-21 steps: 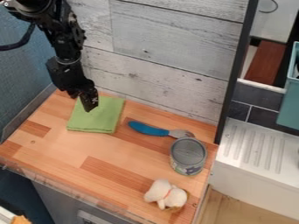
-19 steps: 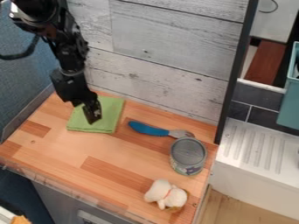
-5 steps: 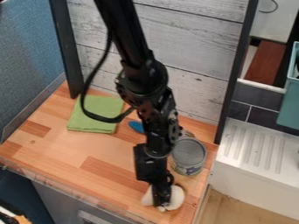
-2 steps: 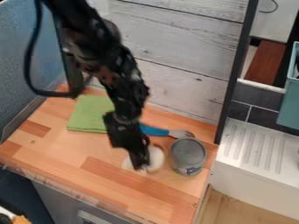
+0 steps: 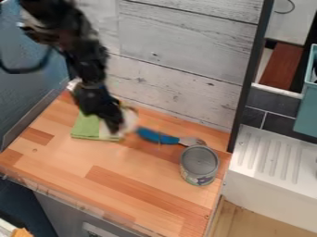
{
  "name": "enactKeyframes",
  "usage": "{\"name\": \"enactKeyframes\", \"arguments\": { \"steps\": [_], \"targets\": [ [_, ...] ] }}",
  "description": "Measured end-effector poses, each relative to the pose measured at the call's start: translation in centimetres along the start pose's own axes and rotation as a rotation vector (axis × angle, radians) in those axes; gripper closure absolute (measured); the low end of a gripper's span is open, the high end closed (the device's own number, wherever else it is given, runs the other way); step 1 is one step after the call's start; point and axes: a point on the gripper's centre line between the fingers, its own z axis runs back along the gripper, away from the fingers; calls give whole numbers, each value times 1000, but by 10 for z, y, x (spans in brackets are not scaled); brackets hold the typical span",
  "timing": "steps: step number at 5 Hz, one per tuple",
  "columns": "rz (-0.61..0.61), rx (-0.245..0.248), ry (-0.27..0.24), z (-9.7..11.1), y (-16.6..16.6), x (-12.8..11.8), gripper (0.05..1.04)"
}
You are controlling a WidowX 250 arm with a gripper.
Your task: Put the white object on the left side of the table
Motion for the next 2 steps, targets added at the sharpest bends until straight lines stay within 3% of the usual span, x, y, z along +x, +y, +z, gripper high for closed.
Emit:
{"name": "enactKeyframes", "arguments": {
  "steps": [2],
  "targets": [
    [240,-34,-44,1,-59,38,511]
  ]
}}
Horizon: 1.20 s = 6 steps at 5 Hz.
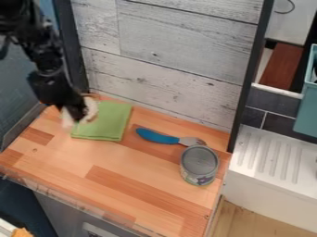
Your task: Put the white object on the left side of the table
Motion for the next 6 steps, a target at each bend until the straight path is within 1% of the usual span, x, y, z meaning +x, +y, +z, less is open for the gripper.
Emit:
{"name": "enactKeyframes", "arguments": {
  "steps": [1,2,3,4,5,6],
  "targets": [
    [101,-7,-43,-12,-24,22,511],
    [136,-42,-81,-28,-32,34,511],
    [150,-55,-135,-49,-39,42,511],
    [158,-52,-165,-59,-45,45,511],
    [169,-53,-174,-60,-46,45,477],
    [180,-35,-174,-61,-43,45,171]
  ]
}}
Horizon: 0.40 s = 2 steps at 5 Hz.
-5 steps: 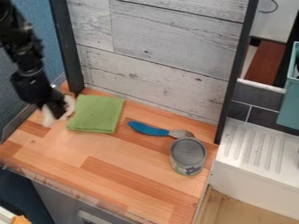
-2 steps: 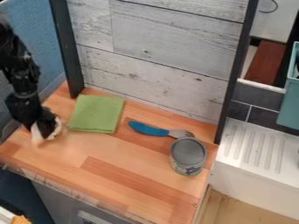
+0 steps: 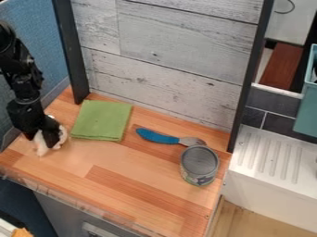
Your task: Put the white object on the left side of the table
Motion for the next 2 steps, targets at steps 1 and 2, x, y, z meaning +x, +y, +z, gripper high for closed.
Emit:
{"name": "enactKeyframes", "arguments": {
  "steps": [1,2],
  "targets": [
    [0,20,9,2,1,-3,62],
    [-8,26,13,5,3,-3,73]
  ]
}}
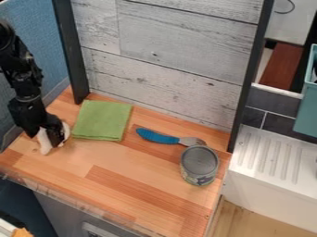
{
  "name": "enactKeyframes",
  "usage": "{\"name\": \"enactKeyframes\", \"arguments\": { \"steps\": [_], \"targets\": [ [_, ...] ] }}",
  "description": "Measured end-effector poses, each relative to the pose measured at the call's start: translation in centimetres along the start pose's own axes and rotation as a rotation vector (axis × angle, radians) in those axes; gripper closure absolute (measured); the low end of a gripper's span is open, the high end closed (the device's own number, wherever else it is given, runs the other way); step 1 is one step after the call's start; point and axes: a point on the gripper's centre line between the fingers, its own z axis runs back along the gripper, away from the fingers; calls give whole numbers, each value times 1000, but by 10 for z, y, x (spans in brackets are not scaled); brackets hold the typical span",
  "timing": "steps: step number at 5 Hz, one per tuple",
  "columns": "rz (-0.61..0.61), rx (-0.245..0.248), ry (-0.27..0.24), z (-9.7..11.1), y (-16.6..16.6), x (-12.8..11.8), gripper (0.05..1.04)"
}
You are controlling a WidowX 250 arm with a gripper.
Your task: Put the white object on the left side of the table
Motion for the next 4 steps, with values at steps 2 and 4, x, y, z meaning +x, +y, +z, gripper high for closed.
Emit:
{"name": "enactKeyframes", "arguments": {
  "steps": [2,4],
  "targets": [
    [9,-30,105,54,5,-5,81],
    [-48,-43,163,74,13,-11,83]
  ]
}}
